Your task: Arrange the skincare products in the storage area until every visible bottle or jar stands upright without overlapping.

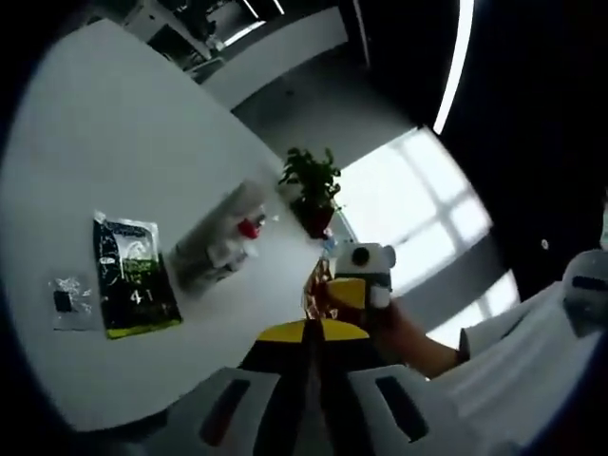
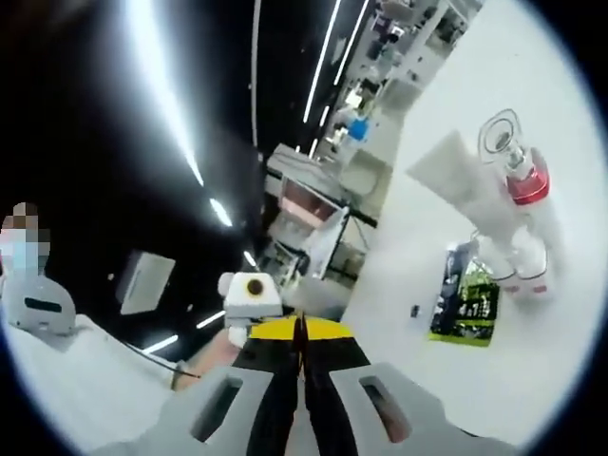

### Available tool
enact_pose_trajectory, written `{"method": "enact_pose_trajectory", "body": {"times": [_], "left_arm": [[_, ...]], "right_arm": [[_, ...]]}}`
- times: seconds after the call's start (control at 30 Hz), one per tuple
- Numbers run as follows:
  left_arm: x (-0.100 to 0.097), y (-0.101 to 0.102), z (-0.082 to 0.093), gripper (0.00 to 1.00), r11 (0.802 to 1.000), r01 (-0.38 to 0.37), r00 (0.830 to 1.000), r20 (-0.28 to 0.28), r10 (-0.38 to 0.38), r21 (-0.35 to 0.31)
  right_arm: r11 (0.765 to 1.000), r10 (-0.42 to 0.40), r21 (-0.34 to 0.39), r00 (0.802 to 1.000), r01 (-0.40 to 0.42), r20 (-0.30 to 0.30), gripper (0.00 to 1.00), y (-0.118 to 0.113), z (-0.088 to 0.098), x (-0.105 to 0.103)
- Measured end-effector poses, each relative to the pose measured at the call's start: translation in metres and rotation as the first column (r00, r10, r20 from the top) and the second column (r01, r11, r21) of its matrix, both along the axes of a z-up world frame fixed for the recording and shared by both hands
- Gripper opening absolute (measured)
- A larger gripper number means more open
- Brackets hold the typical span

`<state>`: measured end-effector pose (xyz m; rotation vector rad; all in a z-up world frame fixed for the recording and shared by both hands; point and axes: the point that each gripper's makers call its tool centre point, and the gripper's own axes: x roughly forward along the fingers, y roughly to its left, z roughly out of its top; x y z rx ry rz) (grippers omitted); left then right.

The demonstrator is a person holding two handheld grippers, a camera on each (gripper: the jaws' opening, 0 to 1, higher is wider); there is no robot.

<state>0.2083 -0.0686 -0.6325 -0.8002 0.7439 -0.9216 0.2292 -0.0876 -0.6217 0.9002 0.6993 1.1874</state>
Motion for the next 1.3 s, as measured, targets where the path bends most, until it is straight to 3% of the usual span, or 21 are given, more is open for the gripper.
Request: {"method": "enact_pose_trajectory", "body": {"times": [0.1,0.2,0.27,0.33,0.43,0.5,0.6,0.7,0.73,0.83,0.93,1.07,1.13,1.17,1.27,1.3], "left_arm": [[0.003,0.003,-0.003,0.03,0.999,-0.032,0.999,0.004,0.032,0.000],[0.012,0.009,-0.001,0.17,0.994,-0.106,0.994,0.009,0.106,-0.027],[0.015,0.010,0.002,0.20,0.990,-0.134,0.991,0.007,0.135,-0.053],[0.015,0.010,0.003,0.22,0.986,-0.153,0.988,0.005,0.153,-0.073],[0.017,0.008,0.003,0.24,0.978,-0.189,0.982,0.009,0.190,-0.083],[0.021,0.008,0.005,0.22,0.967,-0.231,0.972,0.009,0.233,-0.105],[0.022,0.007,0.008,0.16,0.957,-0.259,0.965,0.010,0.262,-0.127],[0.019,0.002,0.008,0.05,0.956,-0.261,0.964,0.014,0.265,-0.131],[0.018,0.002,0.007,0.02,0.955,-0.265,0.963,0.015,0.269,-0.131],[0.018,0.008,-0.001,0.01,0.947,-0.297,0.954,-0.009,0.298,-0.118],[0.017,0.013,-0.005,0.00,0.941,-0.318,0.948,-0.020,0.317,-0.117],[0.022,0.021,-0.005,0.00,0.923,-0.364,0.931,-0.032,0.363,-0.125],[0.024,0.023,-0.005,0.00,0.918,-0.374,0.927,-0.035,0.373,-0.132],[0.024,0.023,-0.005,0.00,0.917,-0.376,0.927,-0.045,0.373,-0.133],[0.024,0.026,-0.005,0.00,0.920,-0.369,0.929,-0.066,0.363,-0.136],[0.023,0.027,-0.005,0.00,0.919,-0.369,0.929,-0.066,0.363,-0.136]], "right_arm": [[1.000,-0.026,-0.007,1.000,0.026,-0.014,0.01,0.001,-0.002,0.004],[0.997,-0.078,0.011,0.996,0.078,-0.047,0.01,0.000,-0.002,0.010],[0.993,-0.115,0.024,0.992,0.116,-0.059,0.01,0.000,-0.001,0.015],[0.984,-0.166,0.055,0.982,0.171,-0.096,0.01,-0.001,0.001,0.021],[0.948,-0.265,0.124,0.945,0.292,-0.193,0.01,-0.003,0.004,0.032],[0.917,-0.315,0.167,0.914,0.363,-0.255,0.01,-0.001,0.006,0.034],[0.887,-0.352,0.190,0.883,0.420,-0.309,0.01,0.006,0.004,0.031],[0.871,-0.377,0.191,0.865,0.453,-0.331,0.01,0.011,-0.001,0.028],[0.863,-0.388,0.183,0.850,0.471,-0.357,0.01,0.012,-0.006,0.028],[0.857,-0.396,0.175,0.838,0.484,-0.375,0.01,0.016,-0.011,0.024],[0.865,-0.394,0.163,0.843,0.475,-0.366,0.01,0.016,-0.012,0.023],[0.880,-0.400,0.136,0.865,0.454,-0.303,0.01,0.019,-0.010,0.023],[0.894,-0.404,0.117,0.891,0.433,-0.208,0.01,0.019,-0.007,0.024],[0.912,-0.391,0.071,0.910,0.403,-0.139,0.02,0.019,-0.008,0.023],[0.942,-0.333,-0.024,0.943,0.334,0.020,0.04,0.020,-0.008,0.021],[0.948,-0.311,-0.052,0.949,0.314,0.045,0.06,0.021,-0.009,0.019]]}}
